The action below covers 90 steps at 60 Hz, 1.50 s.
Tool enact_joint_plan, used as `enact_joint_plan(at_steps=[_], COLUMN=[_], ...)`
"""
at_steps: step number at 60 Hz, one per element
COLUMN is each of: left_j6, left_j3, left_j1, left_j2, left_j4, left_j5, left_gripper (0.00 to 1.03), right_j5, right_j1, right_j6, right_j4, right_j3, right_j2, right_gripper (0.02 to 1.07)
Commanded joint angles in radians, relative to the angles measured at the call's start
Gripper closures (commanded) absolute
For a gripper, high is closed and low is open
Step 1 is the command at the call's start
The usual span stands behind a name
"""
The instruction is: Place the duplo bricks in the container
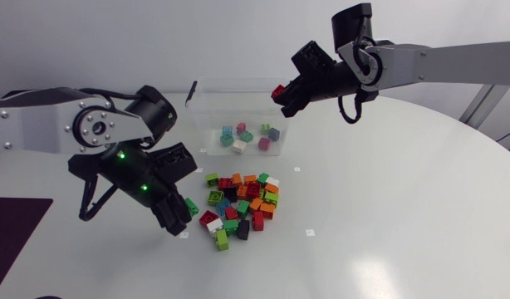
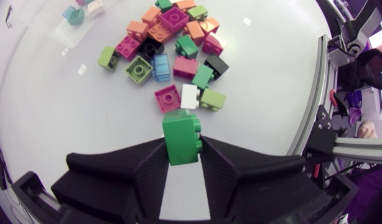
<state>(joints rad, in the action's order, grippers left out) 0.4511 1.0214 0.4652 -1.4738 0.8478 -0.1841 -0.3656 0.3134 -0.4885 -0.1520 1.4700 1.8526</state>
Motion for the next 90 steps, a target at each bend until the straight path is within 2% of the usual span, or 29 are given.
enact_joint_plan(at_steps=[1,23,25,29,35,37,40,50,63,76,90], left_j6=[0.034,0.104,0.109,0.110,0.115,0.113,0.113,0.112,0.106,0.083,0.060], left_j3=[0.072,0.295,0.305,0.322,0.347,0.358,0.385,0.465,0.657,0.867,1.079], left_j1=[-0.008,-0.068,-0.074,-0.086,-0.096,-0.099,-0.108,-0.132,-0.165,-0.175,-0.188], left_j2=[0.015,-0.028,-0.034,-0.052,-0.082,-0.092,-0.117,-0.184,-0.344,-0.528,-0.697], left_j4=[0.023,-0.003,-0.015,-0.052,-0.093,-0.105,-0.110,-0.153,-0.156,-0.148,-0.096], left_j5=[-0.020,-0.117,-0.123,-0.133,-0.141,-0.149,-0.156,-0.183,-0.209,-0.209,-0.210], left_gripper=[0.73,0.72,0.72,0.72,0.72,0.72,0.71,0.71,0.70,0.69,0.69], right_j5=[0.013,0.054,0.059,0.063,0.076,0.080,0.080,0.080,0.079,0.074,0.051], right_j1=[0.016,0.019,0.019,0.019,0.023,0.023,0.023,0.019,0.015,0.013,0.023], right_j6=[0.028,0.037,0.037,0.037,0.037,0.037,0.037,0.037,0.025,0.014,-0.027], right_j4=[0.017,0.012,0.008,-0.001,-0.017,-0.017,-0.021,-0.026,-0.024,0.008,0.023], right_j3=[0.053,0.227,0.245,0.271,0.299,0.303,0.312,0.296,0.208,-0.005,-0.220], right_j2=[0.046,0.214,0.229,0.246,0.257,0.257,0.255,0.211,0.114,-0.047,-0.158], right_gripper=[0.91,0.90,0.85,0.66,0.34,0.27,0.22,0.21,0.20,0.20,0.20])
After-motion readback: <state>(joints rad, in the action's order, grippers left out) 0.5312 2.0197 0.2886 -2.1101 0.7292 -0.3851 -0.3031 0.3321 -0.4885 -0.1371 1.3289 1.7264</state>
